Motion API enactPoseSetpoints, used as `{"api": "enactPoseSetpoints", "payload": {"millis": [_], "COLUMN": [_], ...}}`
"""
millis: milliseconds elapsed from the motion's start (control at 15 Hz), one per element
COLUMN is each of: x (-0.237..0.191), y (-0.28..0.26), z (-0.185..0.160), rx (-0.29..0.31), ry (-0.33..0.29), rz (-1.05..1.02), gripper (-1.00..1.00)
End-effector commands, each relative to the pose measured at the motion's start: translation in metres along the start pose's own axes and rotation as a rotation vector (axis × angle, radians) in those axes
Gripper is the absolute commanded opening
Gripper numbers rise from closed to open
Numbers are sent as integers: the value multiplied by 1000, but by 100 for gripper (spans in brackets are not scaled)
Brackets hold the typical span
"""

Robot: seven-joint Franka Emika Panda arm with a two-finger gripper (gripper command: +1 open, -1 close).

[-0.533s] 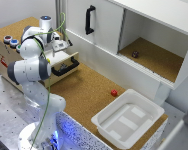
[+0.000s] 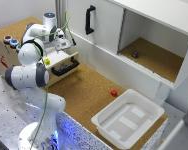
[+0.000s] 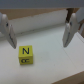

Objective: Turn on the green light lamp

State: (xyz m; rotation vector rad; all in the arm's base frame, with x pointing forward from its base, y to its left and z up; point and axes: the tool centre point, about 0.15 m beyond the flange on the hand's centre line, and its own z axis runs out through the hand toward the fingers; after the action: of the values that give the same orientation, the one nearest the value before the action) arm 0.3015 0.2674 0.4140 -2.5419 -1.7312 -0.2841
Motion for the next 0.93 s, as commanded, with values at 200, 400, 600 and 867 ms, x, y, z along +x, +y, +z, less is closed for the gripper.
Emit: {"api": "enactPoseSetpoints", "payload": {"millis": [200,400,600,867], "x": [20,50,88,128], "y": [-8,-41,-92,-128], "z": [-28,-64,-98,-112], "rx": [-10,-4,39,6], "ry": [14,-29,-63,-187], "rz": [-68,-198,-325,-432], "gripper": [100,100,100,100]}}
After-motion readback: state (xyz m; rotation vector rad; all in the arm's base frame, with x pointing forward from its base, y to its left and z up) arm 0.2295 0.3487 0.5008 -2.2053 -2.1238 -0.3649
